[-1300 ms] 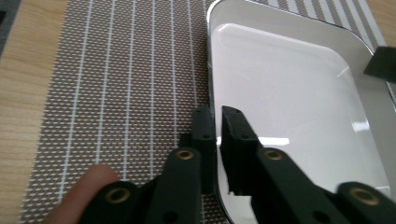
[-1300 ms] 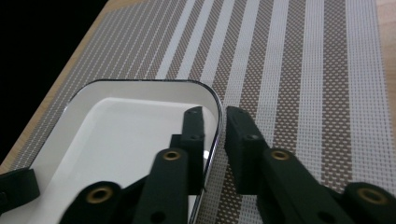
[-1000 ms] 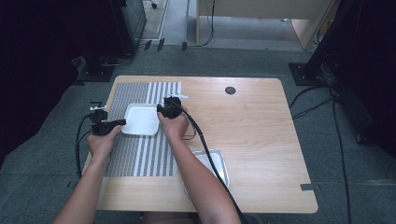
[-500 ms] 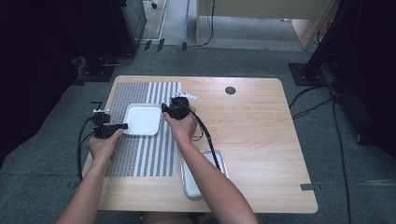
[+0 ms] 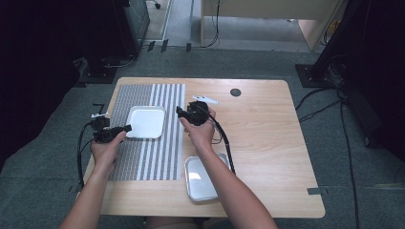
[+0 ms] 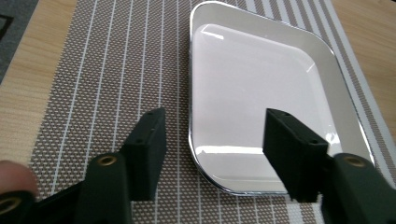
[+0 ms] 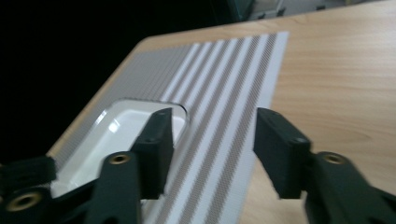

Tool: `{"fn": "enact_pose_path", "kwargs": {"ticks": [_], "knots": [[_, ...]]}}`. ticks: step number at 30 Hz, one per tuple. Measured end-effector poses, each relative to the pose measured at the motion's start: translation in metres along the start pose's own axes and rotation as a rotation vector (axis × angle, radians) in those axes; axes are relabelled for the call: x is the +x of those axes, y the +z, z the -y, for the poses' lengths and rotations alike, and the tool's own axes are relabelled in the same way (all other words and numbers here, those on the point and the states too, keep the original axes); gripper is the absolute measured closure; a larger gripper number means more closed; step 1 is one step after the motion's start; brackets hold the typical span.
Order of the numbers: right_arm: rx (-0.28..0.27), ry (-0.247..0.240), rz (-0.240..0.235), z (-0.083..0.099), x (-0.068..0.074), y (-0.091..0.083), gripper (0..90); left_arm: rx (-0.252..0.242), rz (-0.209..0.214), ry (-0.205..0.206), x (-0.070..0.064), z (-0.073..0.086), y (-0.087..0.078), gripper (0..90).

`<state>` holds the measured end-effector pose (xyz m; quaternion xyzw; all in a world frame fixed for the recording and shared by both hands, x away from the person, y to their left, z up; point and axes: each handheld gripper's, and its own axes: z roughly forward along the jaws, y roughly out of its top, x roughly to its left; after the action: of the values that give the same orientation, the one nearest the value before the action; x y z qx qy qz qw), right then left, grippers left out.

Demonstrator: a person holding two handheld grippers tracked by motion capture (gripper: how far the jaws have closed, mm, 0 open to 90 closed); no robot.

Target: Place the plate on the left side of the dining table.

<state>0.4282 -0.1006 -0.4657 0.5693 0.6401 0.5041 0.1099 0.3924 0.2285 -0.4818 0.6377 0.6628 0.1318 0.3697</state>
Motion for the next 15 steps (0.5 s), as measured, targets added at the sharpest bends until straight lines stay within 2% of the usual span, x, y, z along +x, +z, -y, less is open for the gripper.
{"fn": "enact_pose_path", "kwargs": {"ticks": [3, 5, 7, 9, 13, 15], "knots": [[0.067, -0.014, 0.034, 0.0, -0.007, -0.009, 37.7, 0.0, 0.004, 0.028, -0.005, 0.003, -0.004, 30.8], [0.087, -0.015, 0.05, 0.001, -0.011, -0.015, 32.7, 0.0, 0.003, 0.038, -0.006, 0.006, -0.007, 28.0], [0.085, -0.018, 0.071, 0.003, -0.015, -0.023, 28.8, -0.009, 0.0, 0.04, -0.007, 0.009, -0.009, 26.1], [0.087, -0.058, 0.103, 0.006, -0.02, -0.031, 26.0, -0.014, -0.005, 0.041, -0.008, 0.012, -0.01, 24.8], [0.081, -0.112, 0.119, 0.011, -0.027, -0.045, 24.5, -0.039, 0.019, 0.026, -0.011, 0.024, -0.018, 22.9], [0.085, -0.127, 0.107, 0.012, -0.029, -0.051, 24.6, -0.05, 0.024, 0.029, -0.012, 0.028, -0.02, 22.0]]}}
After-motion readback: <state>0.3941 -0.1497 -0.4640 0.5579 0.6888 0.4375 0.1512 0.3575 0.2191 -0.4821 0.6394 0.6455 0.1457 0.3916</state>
